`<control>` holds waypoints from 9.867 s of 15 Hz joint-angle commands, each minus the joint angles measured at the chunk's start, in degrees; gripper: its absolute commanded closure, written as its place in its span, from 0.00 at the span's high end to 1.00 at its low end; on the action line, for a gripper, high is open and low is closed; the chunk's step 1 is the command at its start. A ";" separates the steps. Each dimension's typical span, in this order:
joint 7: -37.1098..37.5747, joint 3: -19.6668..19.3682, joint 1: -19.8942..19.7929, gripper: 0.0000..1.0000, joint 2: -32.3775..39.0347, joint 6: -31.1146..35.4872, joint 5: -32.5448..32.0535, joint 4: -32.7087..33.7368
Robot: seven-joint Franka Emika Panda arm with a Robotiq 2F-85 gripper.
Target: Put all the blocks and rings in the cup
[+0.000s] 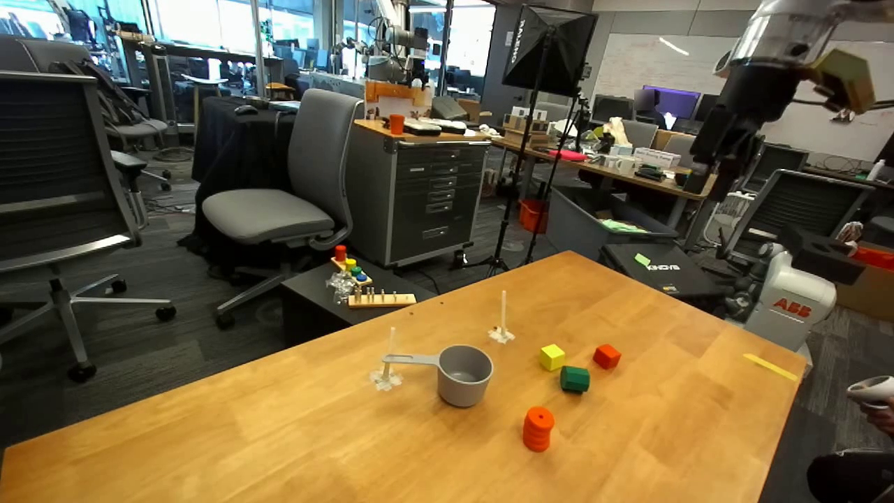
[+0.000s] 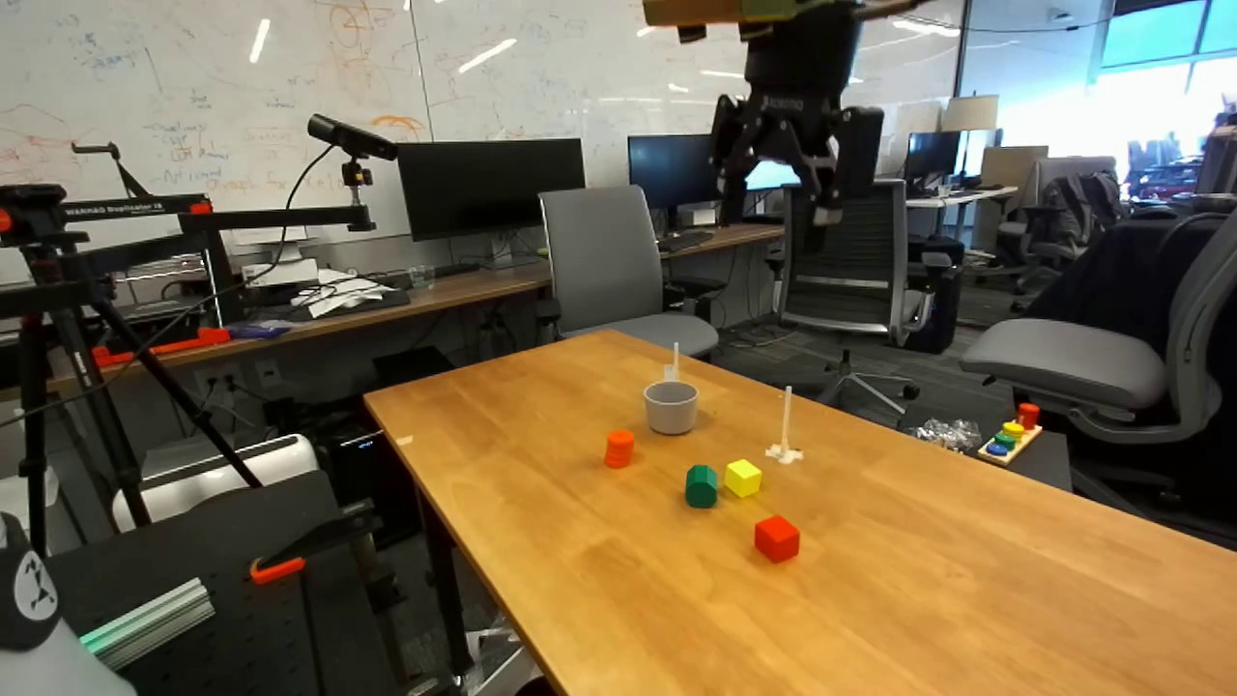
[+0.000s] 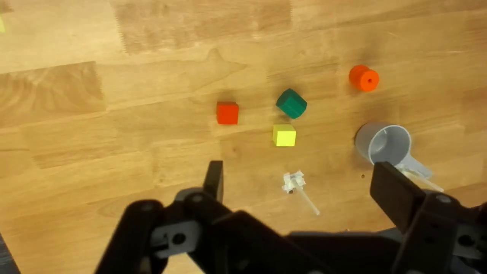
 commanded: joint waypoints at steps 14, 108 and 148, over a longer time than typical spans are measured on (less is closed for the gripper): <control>19.51 0.41 -2.63 1.00 24.10 0.09 -10.24 10.27; 18.80 12.80 9.26 1.00 50.35 -7.68 -6.41 48.68; 19.41 9.16 4.21 1.00 59.46 -14.20 -10.37 51.47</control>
